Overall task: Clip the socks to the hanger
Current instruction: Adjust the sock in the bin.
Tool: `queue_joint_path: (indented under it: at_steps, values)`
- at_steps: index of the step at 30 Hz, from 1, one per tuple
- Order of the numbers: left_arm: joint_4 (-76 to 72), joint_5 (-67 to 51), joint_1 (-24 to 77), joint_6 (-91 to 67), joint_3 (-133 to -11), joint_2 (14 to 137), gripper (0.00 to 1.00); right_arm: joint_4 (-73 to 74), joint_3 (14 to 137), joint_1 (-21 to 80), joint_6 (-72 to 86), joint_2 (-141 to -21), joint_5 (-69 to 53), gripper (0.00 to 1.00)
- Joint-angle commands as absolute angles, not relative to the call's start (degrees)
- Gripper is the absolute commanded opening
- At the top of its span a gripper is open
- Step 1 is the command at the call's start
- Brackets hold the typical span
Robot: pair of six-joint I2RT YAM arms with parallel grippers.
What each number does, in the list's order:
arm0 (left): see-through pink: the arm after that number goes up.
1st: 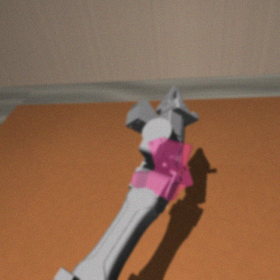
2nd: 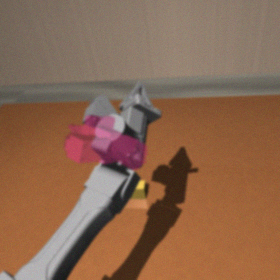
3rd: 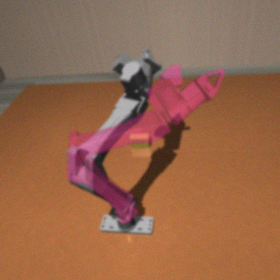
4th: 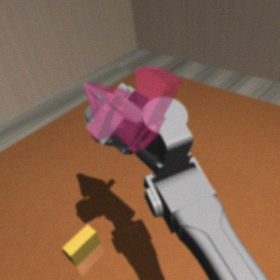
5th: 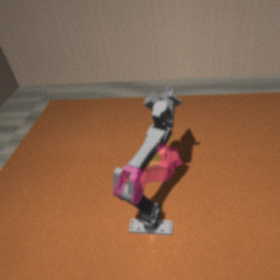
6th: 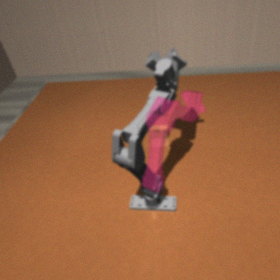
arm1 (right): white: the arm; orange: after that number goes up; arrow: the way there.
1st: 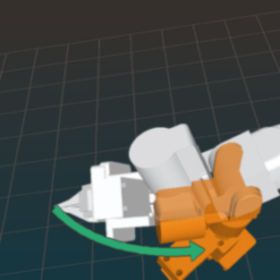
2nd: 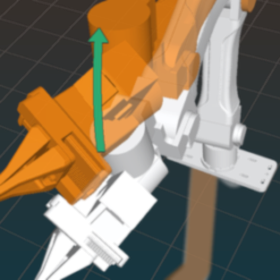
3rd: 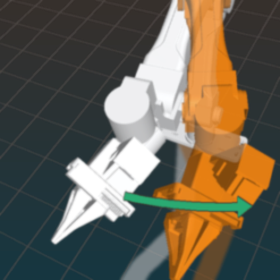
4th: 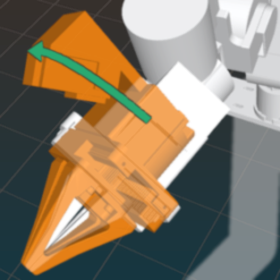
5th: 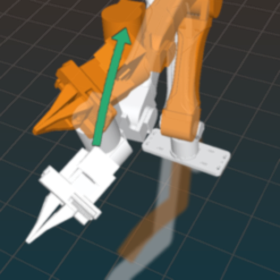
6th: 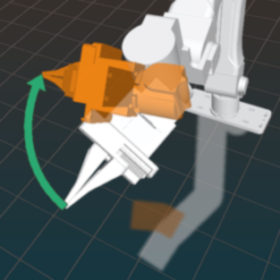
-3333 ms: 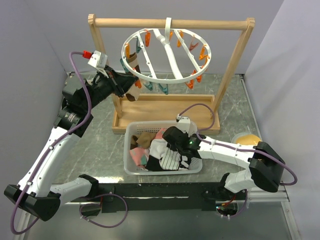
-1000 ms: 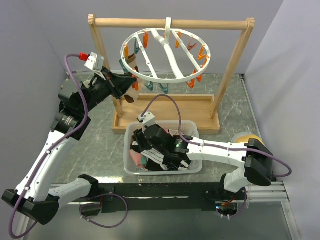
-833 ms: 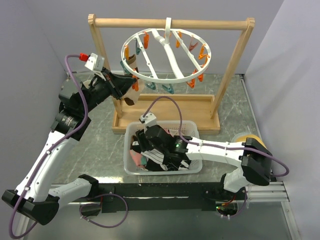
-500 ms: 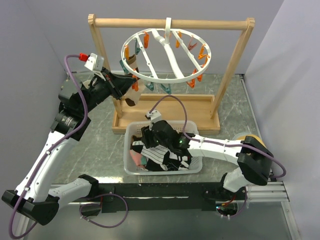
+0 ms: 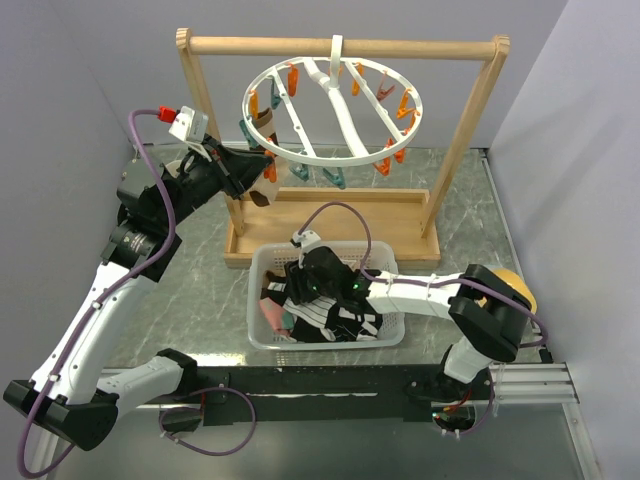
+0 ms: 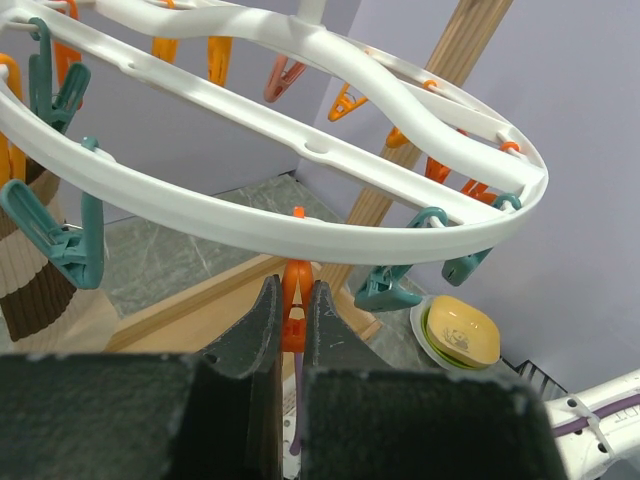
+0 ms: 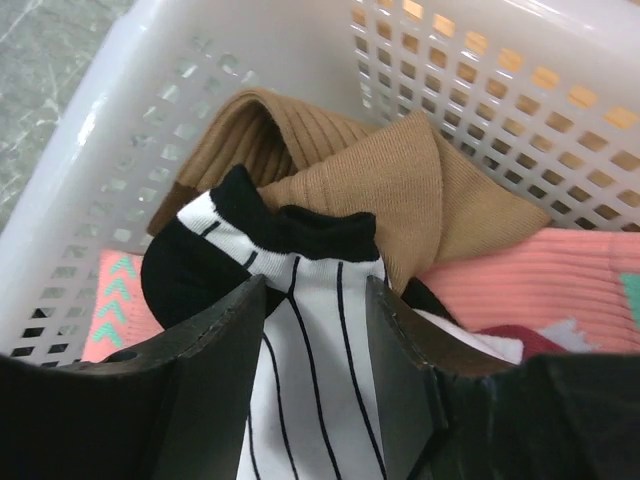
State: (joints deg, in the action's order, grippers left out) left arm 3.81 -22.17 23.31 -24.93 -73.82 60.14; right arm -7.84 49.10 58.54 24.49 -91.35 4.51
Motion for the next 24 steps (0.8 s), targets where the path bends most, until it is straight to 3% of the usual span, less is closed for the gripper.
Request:
queue_joint_path:
  at_steps: [1,14,17,20,24]
  values:
    - [3.1,-22.8,22.9,-25.5,-73.3,58.6,0.01,-10.5,48.5,57.5,24.7,-90.1,5.0,0.54]
    - [3.4,-22.9,22.1,-25.6,-73.1,58.9,0.01,-11.2,48.3,55.9,23.3,-89.9,4.0,0.51]
    - [3.6,-23.0,22.1,-25.6,-73.6,58.9,0.01,-11.8,48.5,55.9,23.6,-89.8,2.8,0.41]
    - [3.6,-22.9,22.1,-25.6,-74.0,59.0,0.01,-12.2,48.3,56.3,23.3,-88.2,2.6,0.23]
    - [3.4,-22.9,22.1,-25.5,-73.7,58.7,0.01,-10.3,49.4,57.8,21.9,-84.4,4.1,0.13]
